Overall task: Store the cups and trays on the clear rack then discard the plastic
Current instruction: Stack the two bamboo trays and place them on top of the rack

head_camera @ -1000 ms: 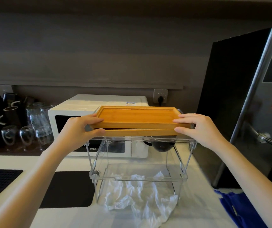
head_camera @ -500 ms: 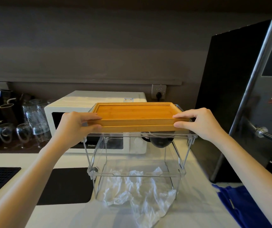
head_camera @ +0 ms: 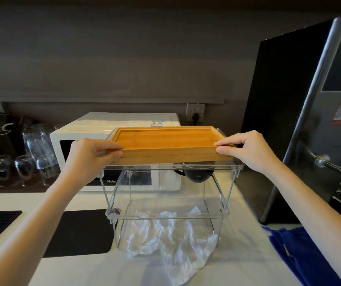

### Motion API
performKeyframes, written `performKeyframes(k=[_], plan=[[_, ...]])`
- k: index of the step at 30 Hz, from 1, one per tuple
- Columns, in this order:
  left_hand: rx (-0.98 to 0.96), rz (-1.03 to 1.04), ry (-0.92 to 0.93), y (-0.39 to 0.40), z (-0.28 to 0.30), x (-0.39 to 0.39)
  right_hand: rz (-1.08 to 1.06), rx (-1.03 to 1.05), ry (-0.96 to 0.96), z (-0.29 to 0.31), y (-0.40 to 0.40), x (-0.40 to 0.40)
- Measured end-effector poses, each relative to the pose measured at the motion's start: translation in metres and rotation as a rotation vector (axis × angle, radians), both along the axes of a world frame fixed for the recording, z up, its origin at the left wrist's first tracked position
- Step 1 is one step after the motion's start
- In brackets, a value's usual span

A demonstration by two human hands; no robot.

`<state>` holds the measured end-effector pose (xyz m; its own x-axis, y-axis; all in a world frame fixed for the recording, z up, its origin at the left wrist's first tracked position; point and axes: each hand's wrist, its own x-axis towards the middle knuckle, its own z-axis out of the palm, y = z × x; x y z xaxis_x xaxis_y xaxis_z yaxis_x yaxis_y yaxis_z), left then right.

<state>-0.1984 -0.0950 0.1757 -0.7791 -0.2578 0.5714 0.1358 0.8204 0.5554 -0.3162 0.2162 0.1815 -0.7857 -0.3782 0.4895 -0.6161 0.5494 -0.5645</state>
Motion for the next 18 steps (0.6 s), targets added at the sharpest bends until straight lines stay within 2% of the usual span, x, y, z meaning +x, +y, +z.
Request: performKeyframes(k=[6, 9, 14, 18], plan=[[-0.132, 0.027, 0.017, -0.002, -0.002, 0.003, 0.011, -0.001, 0.010, -0.005, 0.001, 0.003], [-0.127, 0.075, 0.028, -0.003, -0.002, 0.005, -0.004, 0.002, 0.059, -0.007, 0.005, 0.003], [-0.118, 0.136, 0.054, 0.000, -0.006, 0.006, -0.159, 0.006, 0.073, -0.011, 0.011, 0.005], [-0.110, 0.145, 0.052, 0.001, -0.006, 0.006, -0.167, -0.034, 0.087, -0.015, 0.011, 0.008]])
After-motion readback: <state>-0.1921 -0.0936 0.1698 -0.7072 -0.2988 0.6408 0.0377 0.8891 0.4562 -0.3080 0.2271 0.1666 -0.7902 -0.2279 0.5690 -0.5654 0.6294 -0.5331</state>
